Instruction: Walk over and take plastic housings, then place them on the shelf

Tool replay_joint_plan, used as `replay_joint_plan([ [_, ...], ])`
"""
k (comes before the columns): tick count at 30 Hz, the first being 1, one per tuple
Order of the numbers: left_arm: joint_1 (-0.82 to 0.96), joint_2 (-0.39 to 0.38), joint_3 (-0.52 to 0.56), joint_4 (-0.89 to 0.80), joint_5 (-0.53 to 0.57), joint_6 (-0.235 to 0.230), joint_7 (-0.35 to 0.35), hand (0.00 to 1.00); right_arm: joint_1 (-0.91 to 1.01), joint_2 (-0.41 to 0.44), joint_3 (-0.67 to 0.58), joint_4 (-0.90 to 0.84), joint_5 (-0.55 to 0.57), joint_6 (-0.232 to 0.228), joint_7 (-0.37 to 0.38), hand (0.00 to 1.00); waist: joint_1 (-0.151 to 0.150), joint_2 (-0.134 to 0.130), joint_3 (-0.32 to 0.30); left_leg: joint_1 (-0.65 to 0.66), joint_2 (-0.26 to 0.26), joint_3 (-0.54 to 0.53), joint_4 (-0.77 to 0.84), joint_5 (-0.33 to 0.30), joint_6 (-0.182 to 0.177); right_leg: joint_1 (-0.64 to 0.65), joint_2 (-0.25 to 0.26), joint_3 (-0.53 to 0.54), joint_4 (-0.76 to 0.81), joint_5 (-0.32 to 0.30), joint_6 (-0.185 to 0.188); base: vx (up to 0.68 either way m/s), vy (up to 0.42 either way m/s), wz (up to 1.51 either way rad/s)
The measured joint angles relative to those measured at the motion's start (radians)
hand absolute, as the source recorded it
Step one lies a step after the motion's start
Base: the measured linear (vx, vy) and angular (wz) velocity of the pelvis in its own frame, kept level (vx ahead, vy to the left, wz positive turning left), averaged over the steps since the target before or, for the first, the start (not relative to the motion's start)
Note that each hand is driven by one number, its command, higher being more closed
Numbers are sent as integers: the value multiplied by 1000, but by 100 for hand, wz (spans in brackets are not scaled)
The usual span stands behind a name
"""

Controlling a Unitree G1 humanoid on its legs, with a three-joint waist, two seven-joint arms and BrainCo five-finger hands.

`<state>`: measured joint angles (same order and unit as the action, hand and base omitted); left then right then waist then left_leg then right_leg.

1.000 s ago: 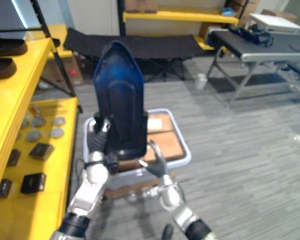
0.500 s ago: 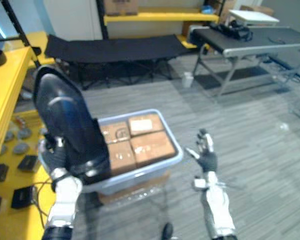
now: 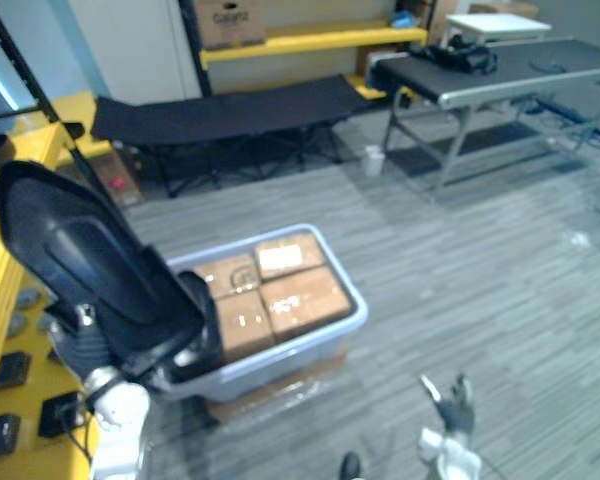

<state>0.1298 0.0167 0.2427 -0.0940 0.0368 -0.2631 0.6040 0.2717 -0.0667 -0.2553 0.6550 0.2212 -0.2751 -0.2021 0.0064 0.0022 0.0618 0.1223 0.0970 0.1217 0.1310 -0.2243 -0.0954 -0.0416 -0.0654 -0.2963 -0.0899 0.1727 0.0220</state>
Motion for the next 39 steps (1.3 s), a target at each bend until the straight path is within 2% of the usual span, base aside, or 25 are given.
replay_joint_plan([
  [3,0,24,-16,-24,-2,-16,-39,100,3,3,1,52,1,0,-12,0,-4,-1,0,-2,-8,-7,0,1,2,8,-11,-8,0,0,4,-25,28,11],
  [7,-4,59,-11,-34,-31,-14,-32,100,-2,5,1,83,2,-5,-6,0,-2,-8,2,-23,-15,-34,0,3,7,8,-23,-39,0,-10,9,-21,4,21],
  [12,-9,66,106,-35,-32,9,7,100,-28,3,5,83,-40,-18,32,0,22,-8,2,-54,-16,-97,-1,18,8,11,-31,-102,0,-13,13,32,-21,37],
  [14,5,65,175,-40,-36,13,26,100,-69,-6,25,97,-81,-31,50,0,57,-4,5,-53,-18,-138,2,23,6,26,-35,-136,0,-11,13,68,-11,42],
  [16,34,64,236,-50,-35,13,53,100,-107,-16,58,96,-114,-34,53,0,79,2,6,-53,-21,-169,2,23,6,48,-40,-171,0,-11,13,44,17,46],
  [17,52,64,282,-61,-35,13,65,100,-136,-20,89,96,-120,-37,56,0,105,1,7,-54,-26,-183,2,23,6,56,-46,-184,0,-13,16,24,28,46],
  [18,63,63,306,-67,-34,13,75,100,-150,-20,106,93,-121,-37,57,0,113,-1,7,-57,-30,-196,3,24,7,62,-50,-198,0,-15,19,17,32,52],
  [20,106,60,390,-77,-32,13,103,100,-183,-19,171,52,-126,-37,69,0,155,-6,6,-78,-47,-251,16,26,12,81,-68,-249,0,-25,32,6,29,69],
  [21,120,59,415,-80,-31,13,111,100,-194,-18,188,45,-133,-37,72,0,164,-8,4,-88,-51,-259,18,27,14,82,-71,-261,0,-26,34,5,18,69],
  [25,222,19,539,-97,-33,2,135,100,-258,-17,268,16,-139,-34,81,0,234,-15,6,-106,-77,-358,22,35,26,123,-92,-348,7,-42,55,21,-1,70],
  [27,268,-29,597,-106,-44,-23,135,100,-284,-14,293,14,-139,-34,85,0,269,-17,9,-111,-89,-394,32,36,27,145,-100,-387,10,-47,60,32,2,60],
  [29,301,-56,619,-106,-92,-40,128,100,-298,-14,320,13,-139,-33,90,0,289,-18,8,-116,-99,-418,36,36,26,155,-107,-409,10,-55,69,20,14,45],
  [31,334,-111,649,-106,-176,-80,110,100,-316,-12,364,13,-139,-31,90,0,311,-16,11,-123,-109,-444,40,36,27,162,-116,-434,18,-63,76,32,13,34],
  [33,348,-153,647,-105,-199,-116,98,100,-318,-11,395,13,-138,-30,92,0,315,-12,13,-122,-115,-466,47,36,27,164,-129,-451,58,-87,81,44,11,31],
  [35,350,-151,635,-103,-211,-129,78,100,-321,-8,406,13,-138,-25,96,0,315,-18,18,-124,-121,-482,47,36,27,169,-135,-471,76,-100,83,43,2,35],
  [37,343,-145,600,-105,-219,-136,57,100,-317,-8,406,13,-138,-22,96,0,304,-23,33,-127,-129,-502,46,39,32,192,-143,-511,79,-107,91,19,8,58],
  [39,337,-140,551,-115,-219,-136,22,100,-310,-11,403,13,-136,-17,88,0,272,-33,45,-161,-124,-460,55,52,38,220,-150,-577,68,-102,101,-5,24,96],
])
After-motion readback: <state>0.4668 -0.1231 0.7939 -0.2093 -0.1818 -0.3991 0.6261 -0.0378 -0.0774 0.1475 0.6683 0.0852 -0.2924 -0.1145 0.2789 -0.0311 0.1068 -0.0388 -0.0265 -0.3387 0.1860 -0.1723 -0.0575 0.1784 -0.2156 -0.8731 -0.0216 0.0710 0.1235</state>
